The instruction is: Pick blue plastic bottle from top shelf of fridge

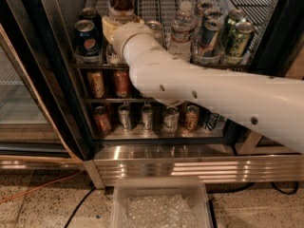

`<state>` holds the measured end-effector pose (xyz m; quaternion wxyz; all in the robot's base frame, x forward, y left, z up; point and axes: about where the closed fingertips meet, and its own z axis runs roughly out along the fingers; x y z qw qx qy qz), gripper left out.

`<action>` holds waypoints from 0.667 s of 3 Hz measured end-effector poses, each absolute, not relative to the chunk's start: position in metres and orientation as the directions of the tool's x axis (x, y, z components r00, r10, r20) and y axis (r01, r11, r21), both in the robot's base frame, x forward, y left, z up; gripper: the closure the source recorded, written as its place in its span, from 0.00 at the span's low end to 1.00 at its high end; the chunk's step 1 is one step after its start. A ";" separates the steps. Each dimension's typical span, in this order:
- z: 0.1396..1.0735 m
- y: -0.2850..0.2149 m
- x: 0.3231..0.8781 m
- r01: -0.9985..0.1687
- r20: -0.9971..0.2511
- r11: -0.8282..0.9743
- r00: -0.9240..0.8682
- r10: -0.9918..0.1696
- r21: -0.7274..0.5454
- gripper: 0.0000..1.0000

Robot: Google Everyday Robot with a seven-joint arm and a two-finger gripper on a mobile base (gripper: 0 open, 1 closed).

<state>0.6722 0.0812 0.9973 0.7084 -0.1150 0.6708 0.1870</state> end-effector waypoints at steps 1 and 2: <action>0.988 0.087 0.665 -0.458 -0.994 0.883 -0.017 0.107 0.103 1.00; 0.989 0.087 0.665 -0.458 -0.994 0.883 -0.017 0.107 0.103 1.00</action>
Offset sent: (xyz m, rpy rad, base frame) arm -0.0069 0.0058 -0.0083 -0.0036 0.0424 0.0484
